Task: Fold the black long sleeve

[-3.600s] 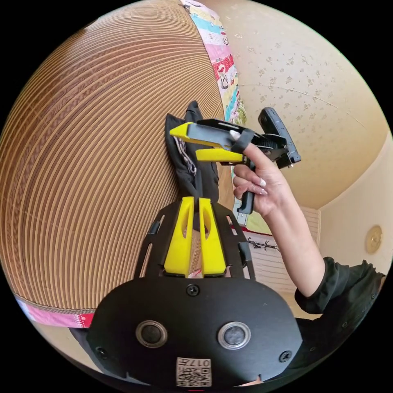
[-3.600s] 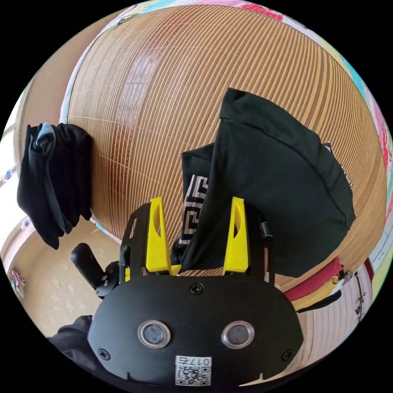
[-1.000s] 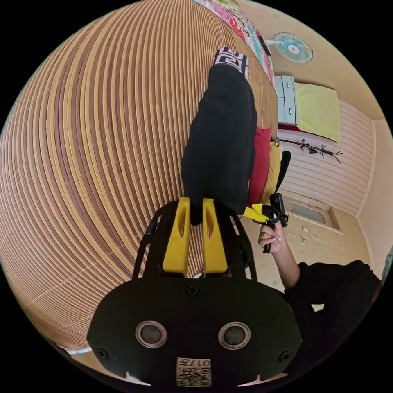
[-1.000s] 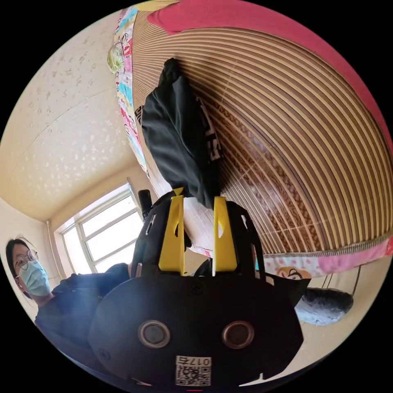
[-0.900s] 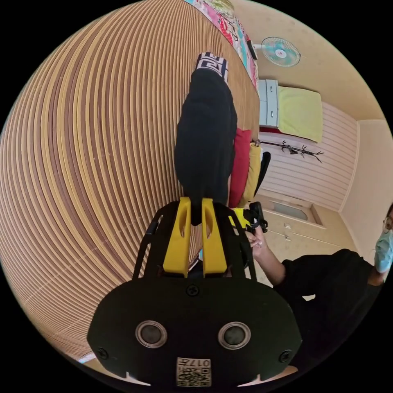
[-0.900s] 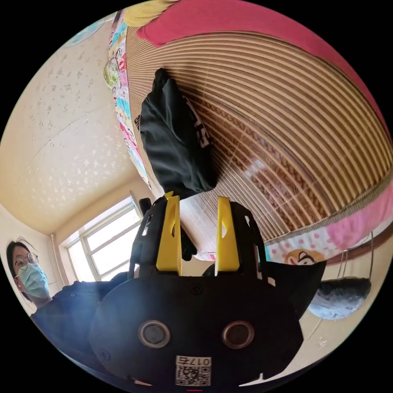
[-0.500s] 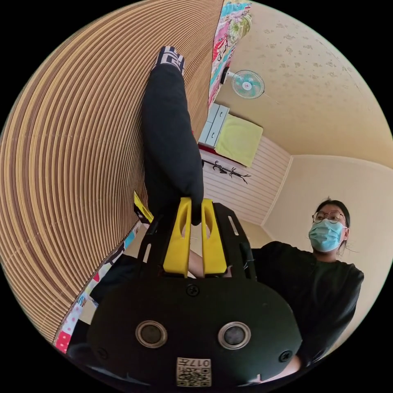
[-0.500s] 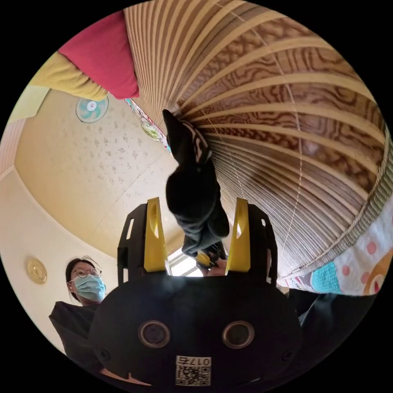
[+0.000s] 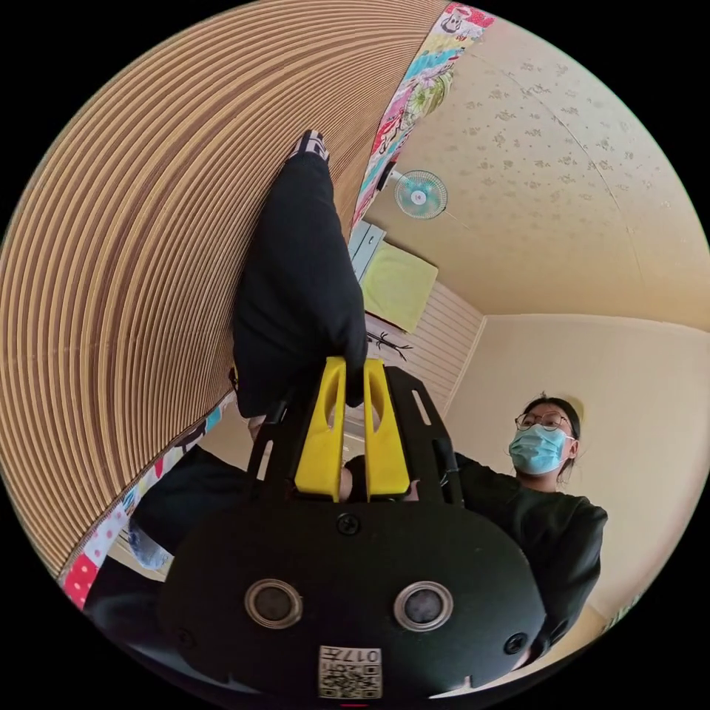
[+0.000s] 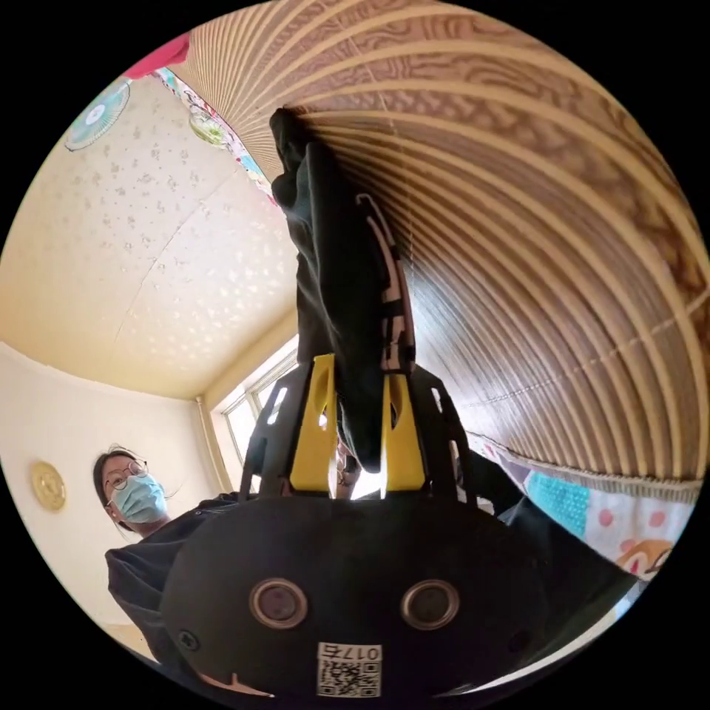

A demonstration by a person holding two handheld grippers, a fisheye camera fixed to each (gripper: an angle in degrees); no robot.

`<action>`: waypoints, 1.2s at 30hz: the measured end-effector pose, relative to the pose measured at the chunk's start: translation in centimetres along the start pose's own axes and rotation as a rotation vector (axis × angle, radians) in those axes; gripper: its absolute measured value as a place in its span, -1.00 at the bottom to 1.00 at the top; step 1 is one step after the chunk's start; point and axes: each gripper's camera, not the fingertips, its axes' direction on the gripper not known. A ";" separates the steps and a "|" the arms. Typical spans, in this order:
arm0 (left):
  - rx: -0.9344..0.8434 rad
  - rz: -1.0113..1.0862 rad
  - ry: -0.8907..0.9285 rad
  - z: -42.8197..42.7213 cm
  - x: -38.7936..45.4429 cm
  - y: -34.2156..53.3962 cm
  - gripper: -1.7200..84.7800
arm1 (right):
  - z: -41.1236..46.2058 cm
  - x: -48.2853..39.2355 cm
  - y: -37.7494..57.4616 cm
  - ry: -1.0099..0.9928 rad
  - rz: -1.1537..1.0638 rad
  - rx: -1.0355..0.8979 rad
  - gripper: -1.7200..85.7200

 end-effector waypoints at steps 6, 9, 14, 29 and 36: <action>0.092 0.072 -0.015 2.1 7.4 4.0 -0.86 | 4.6 2.6 3.0 -0.138 -0.023 0.000 -0.89; 0.151 0.103 -0.047 2.7 11.5 7.3 -0.86 | 8.4 2.6 4.9 -0.074 -0.022 -0.046 -0.92; 0.187 0.153 -0.057 2.7 17.7 9.8 -0.86 | 18.5 3.8 7.7 0.038 -0.008 -0.143 -0.95; 0.200 0.681 -0.176 -1.3 48.9 8.1 -0.86 | 62.1 1.9 13.5 0.091 -0.494 -0.416 -0.96; 0.205 0.724 -0.394 -10.4 50.6 12.1 -0.85 | 82.7 10.9 21.2 0.172 -0.727 -0.521 -0.95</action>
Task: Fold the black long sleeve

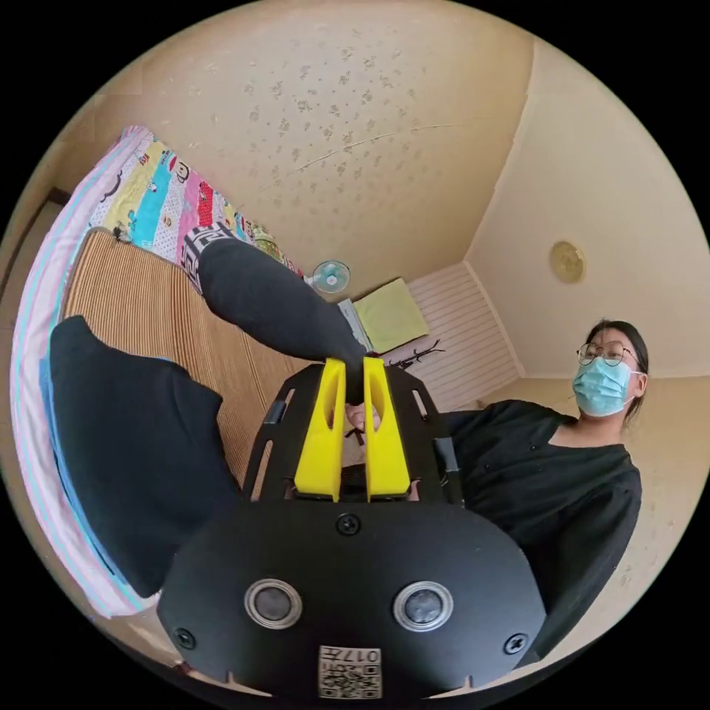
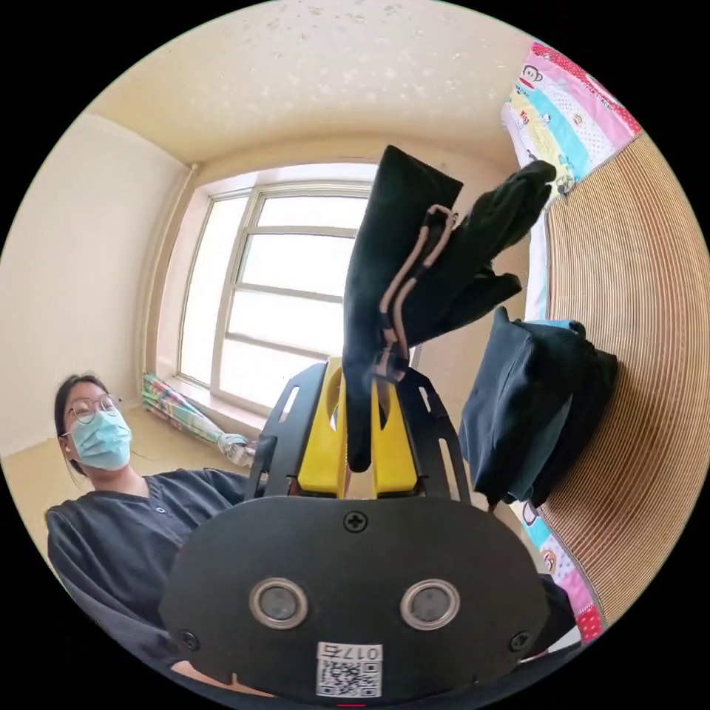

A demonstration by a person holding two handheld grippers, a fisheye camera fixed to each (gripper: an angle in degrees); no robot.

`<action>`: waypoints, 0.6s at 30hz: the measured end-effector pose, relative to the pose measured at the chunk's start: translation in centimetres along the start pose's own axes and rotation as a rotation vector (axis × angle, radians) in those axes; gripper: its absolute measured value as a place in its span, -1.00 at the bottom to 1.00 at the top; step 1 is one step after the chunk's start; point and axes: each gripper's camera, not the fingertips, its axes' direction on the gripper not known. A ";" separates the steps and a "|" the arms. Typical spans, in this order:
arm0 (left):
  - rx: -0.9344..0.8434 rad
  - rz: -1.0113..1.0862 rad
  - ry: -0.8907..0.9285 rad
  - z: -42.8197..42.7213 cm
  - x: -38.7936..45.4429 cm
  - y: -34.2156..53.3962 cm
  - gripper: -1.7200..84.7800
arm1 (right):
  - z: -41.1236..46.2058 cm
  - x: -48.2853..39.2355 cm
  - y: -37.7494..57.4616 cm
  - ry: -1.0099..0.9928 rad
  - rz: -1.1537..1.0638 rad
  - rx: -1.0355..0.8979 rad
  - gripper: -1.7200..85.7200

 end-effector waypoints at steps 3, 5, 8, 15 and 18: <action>0.028 -0.224 -0.090 -1.0 -7.7 6.8 -0.85 | 10.0 8.3 3.1 0.157 0.167 -0.141 -0.94; 0.033 -0.378 -0.237 0.0 -12.7 11.5 -0.85 | 16.8 14.9 6.1 0.344 0.304 -0.346 -0.94; 0.067 -0.545 -0.239 3.4 -18.9 17.5 -0.86 | 23.2 17.5 8.6 0.403 0.345 -0.487 -0.93; 0.264 -0.430 -0.137 8.2 -20.2 21.4 -0.86 | 31.8 12.5 6.5 0.488 0.129 -0.602 -0.92; 0.208 -0.580 -0.267 11.4 -24.6 23.9 -0.82 | 34.9 12.9 6.3 0.560 0.123 -0.786 -0.90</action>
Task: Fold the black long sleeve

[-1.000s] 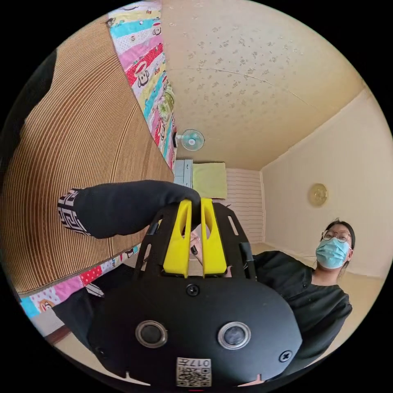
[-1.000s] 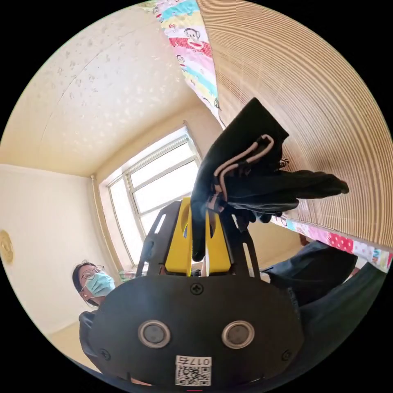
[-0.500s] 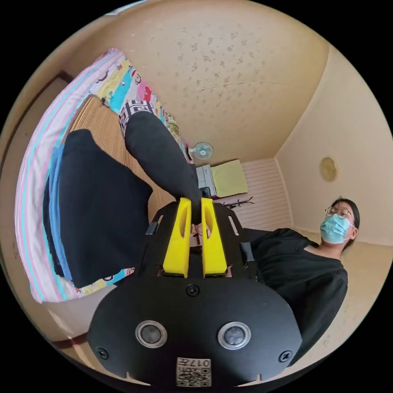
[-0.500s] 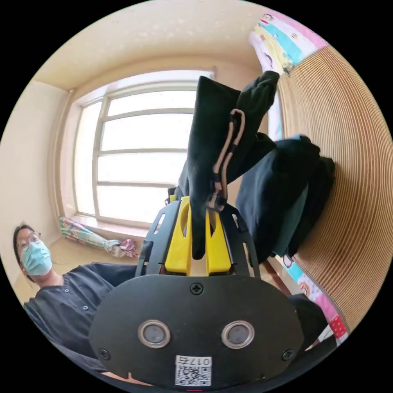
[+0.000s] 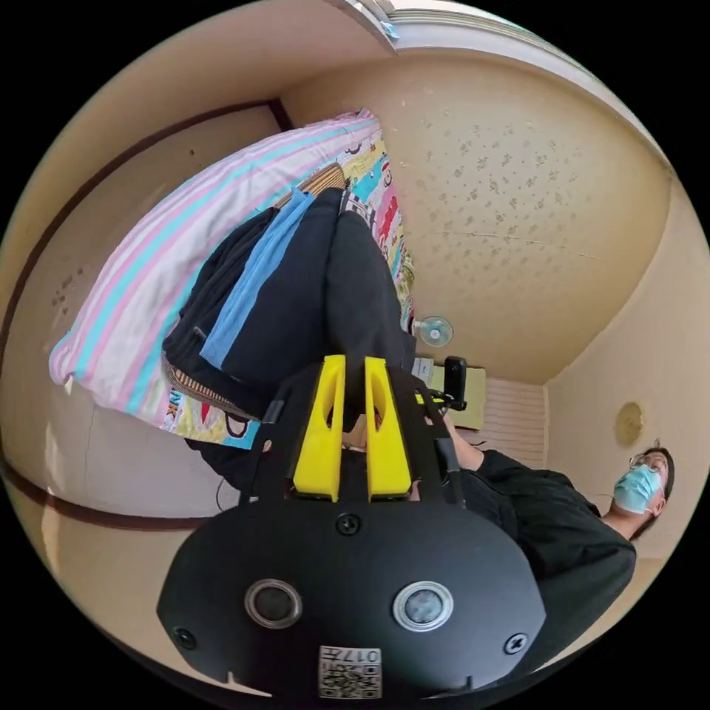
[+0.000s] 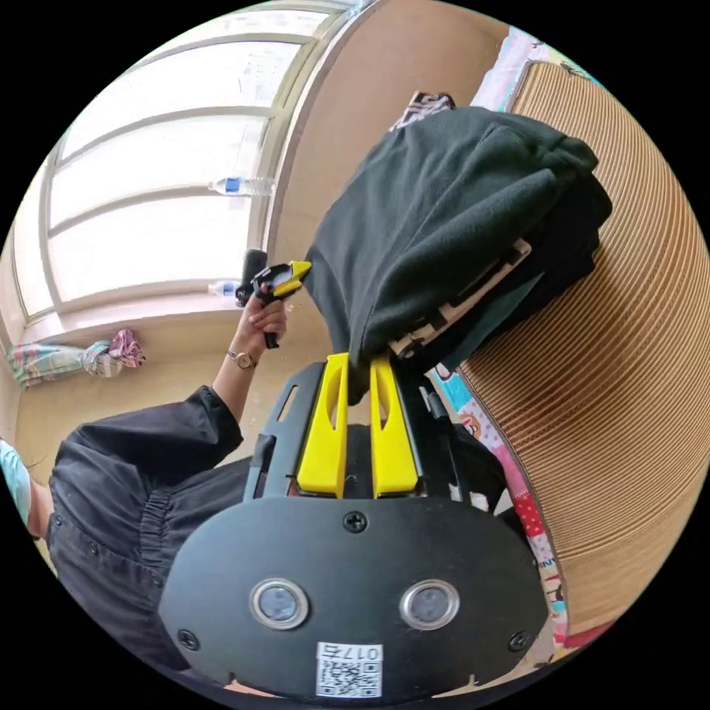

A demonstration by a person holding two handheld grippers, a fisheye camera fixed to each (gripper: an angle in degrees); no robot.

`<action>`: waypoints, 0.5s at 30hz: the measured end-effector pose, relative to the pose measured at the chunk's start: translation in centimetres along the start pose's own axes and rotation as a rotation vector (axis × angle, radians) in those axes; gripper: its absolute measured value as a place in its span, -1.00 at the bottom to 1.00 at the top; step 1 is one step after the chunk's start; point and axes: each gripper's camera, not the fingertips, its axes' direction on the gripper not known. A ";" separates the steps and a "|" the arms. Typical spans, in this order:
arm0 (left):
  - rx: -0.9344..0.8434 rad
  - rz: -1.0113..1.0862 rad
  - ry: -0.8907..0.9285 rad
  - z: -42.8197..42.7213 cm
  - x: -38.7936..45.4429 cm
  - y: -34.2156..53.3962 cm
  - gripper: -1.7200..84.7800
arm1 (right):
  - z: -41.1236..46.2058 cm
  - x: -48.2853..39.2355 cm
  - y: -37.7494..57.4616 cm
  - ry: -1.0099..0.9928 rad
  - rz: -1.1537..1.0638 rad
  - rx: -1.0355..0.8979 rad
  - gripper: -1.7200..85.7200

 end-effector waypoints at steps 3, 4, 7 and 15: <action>0.091 -0.035 -0.129 1.8 -2.1 1.5 -0.75 | -0.2 -1.1 0.0 0.128 -0.029 -0.072 -0.89; 0.122 -0.031 -0.160 1.9 -2.1 1.9 -0.75 | -1.6 -1.9 0.8 0.176 -0.049 -0.045 -0.90; 0.213 0.062 -0.370 4.0 0.1 3.1 -0.75 | -6.0 -3.1 4.0 0.294 -0.037 0.024 -0.93; 0.058 0.787 -0.781 29.6 11.3 6.8 -0.87 | -19.0 -3.4 15.3 0.686 0.327 0.195 -0.95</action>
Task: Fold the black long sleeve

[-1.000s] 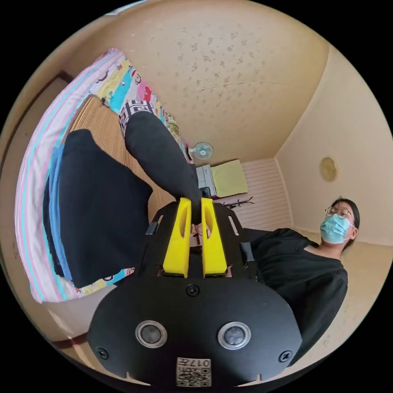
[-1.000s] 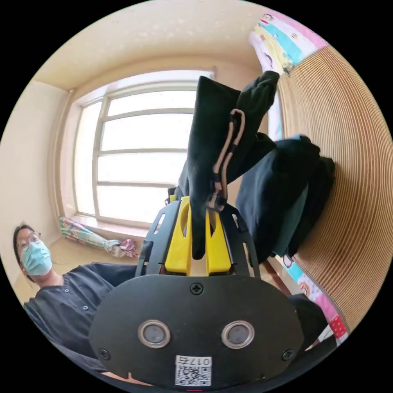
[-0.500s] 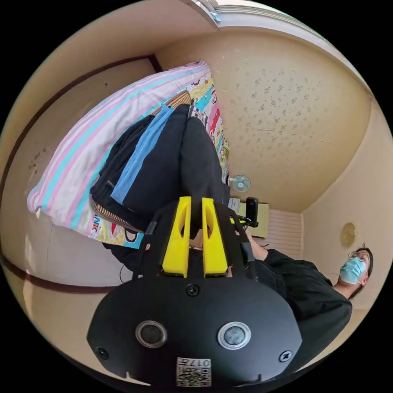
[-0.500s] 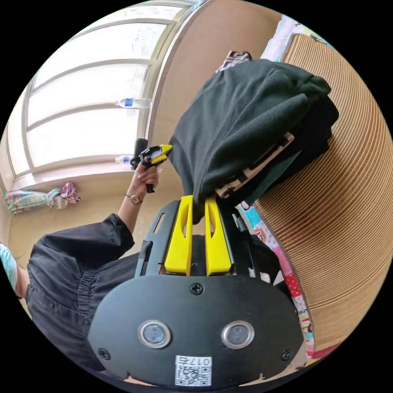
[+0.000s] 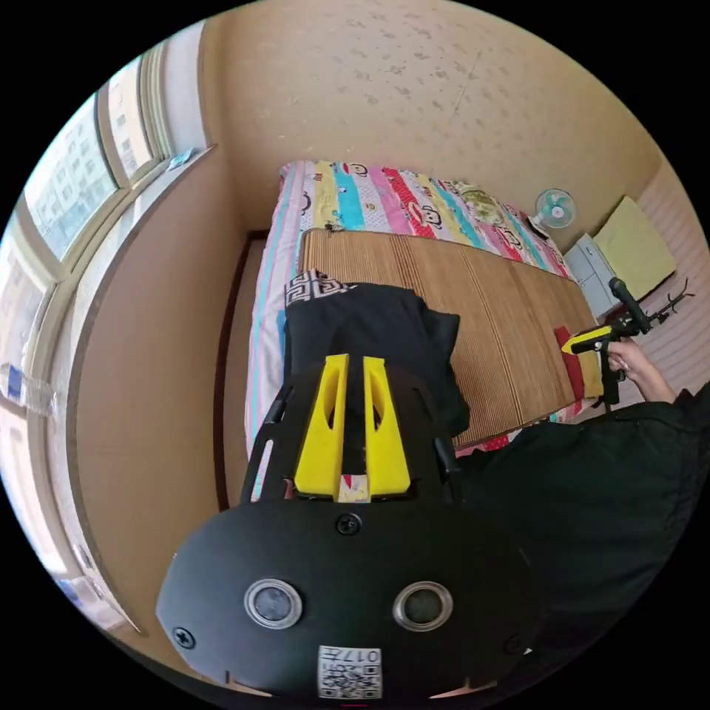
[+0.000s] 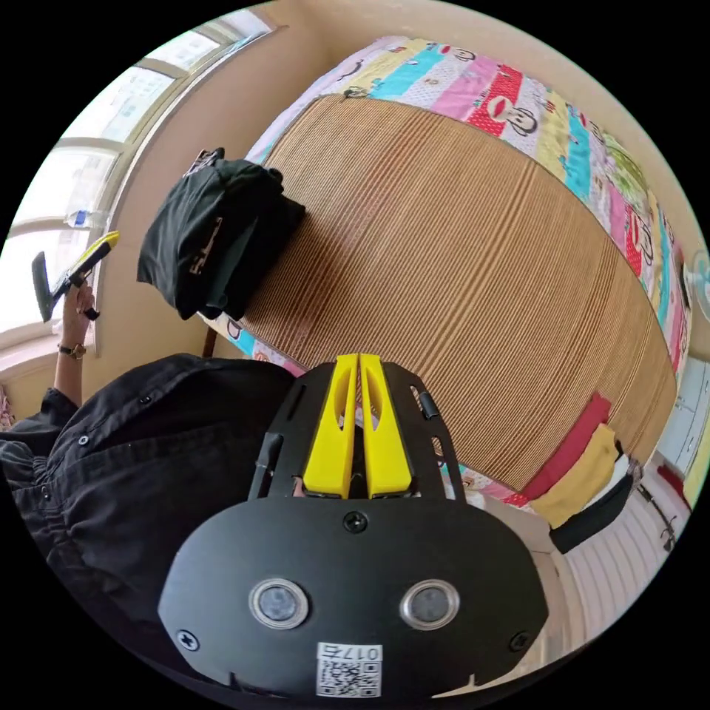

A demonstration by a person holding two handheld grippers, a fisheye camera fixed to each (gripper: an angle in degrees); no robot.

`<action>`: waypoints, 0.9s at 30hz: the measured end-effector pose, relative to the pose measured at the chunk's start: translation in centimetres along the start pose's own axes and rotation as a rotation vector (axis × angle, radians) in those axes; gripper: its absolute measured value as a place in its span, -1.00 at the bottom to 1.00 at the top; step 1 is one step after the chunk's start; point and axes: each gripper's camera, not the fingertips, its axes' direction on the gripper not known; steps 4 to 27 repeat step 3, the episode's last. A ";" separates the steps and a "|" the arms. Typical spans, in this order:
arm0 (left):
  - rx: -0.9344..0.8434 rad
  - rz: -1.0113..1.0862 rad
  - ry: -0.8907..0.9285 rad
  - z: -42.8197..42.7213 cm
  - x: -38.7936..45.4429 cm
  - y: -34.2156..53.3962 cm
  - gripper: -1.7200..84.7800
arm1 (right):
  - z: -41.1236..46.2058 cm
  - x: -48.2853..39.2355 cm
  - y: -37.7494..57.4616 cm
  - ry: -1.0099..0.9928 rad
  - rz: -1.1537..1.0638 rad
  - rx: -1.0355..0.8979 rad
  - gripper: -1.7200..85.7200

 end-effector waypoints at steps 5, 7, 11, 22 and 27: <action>0.035 0.068 0.266 7.2 8.1 -1.4 -0.91 | -6.3 3.5 5.4 -0.065 0.117 0.224 -0.95; 0.035 0.068 0.266 7.2 8.1 -1.4 -0.91 | -6.3 3.5 5.4 -0.065 0.117 0.224 -0.95; 0.035 0.068 0.266 7.2 8.1 -1.4 -0.91 | -6.3 3.5 5.4 -0.065 0.117 0.224 -0.95; 0.035 0.068 0.266 7.2 8.1 -1.4 -0.91 | -6.3 3.5 5.4 -0.065 0.117 0.224 -0.95; 0.035 0.068 0.266 7.2 8.1 -1.4 -0.91 | -6.3 3.5 5.4 -0.065 0.117 0.224 -0.95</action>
